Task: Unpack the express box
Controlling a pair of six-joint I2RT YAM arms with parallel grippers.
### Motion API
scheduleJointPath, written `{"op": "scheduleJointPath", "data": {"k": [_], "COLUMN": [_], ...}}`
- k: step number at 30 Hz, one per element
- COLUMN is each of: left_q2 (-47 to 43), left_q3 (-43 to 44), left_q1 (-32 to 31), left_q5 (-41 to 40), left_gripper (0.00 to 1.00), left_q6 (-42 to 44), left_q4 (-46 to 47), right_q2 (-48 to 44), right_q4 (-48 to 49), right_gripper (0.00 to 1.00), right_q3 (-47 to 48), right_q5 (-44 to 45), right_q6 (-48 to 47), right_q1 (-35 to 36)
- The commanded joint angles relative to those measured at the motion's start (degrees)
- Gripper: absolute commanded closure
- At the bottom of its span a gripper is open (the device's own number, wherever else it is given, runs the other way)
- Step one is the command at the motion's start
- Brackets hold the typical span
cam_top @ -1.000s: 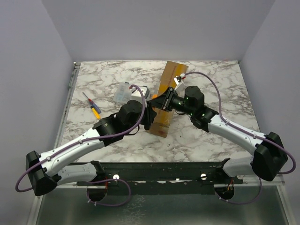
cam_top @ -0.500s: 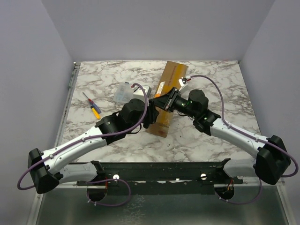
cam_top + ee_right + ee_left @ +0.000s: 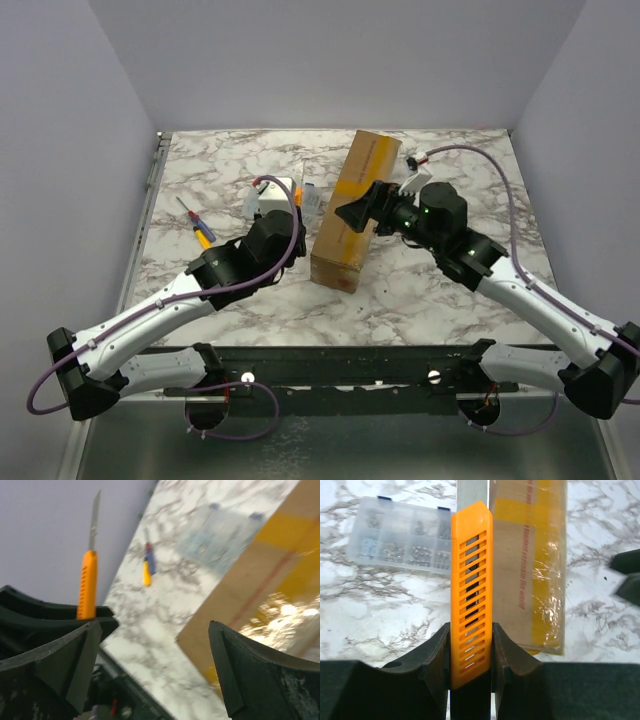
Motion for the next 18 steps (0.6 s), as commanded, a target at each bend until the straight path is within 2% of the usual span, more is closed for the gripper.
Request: {"op": "scheduleJointPath", "data": {"k": [1, 3, 7, 10, 13, 15, 18], "left_q2": [-0.7, -0.7, -2.2, -4.5, -7.3, -9.5, -11.7], "left_q3": [3.2, 2.8, 0.1, -3.9, -9.7, -13.4, -17.2], "left_q1": [1.3, 2.1, 3.8, 3.8, 3.9, 3.9, 3.9], "left_q5": [-9.3, -8.9, -4.1, 2.9, 10.3, 14.1, 19.3], "left_gripper": [1.0, 1.0, 1.0, 1.0, 1.0, 1.0, 1.0], "left_q6": [-3.0, -4.2, -6.1, -8.9, -12.1, -13.4, -13.6], "left_q4": [-8.2, -9.5, -9.3, -6.4, -1.6, 2.9, 8.7], "right_q2": [-2.1, 1.5, 11.3, 20.5, 30.6, 37.9, 48.6], "right_q4": [-18.7, -23.3, -25.1, -25.2, -27.7, -28.4, -28.5], "right_gripper": [0.0, 0.0, 0.0, 0.0, 0.02, 0.11, 0.35], "right_q3": [8.0, 14.5, 25.0, 33.7, 44.9, 52.2, 62.7], "right_q5": [23.7, 31.8, 34.9, 32.8, 24.1, 18.7, 9.2], "right_q6": [-17.4, -20.3, -26.1, -28.4, -26.0, -26.4, -28.1], "right_q1": [0.1, -0.2, -1.3, -4.3, -9.7, -11.4, -12.4]}}
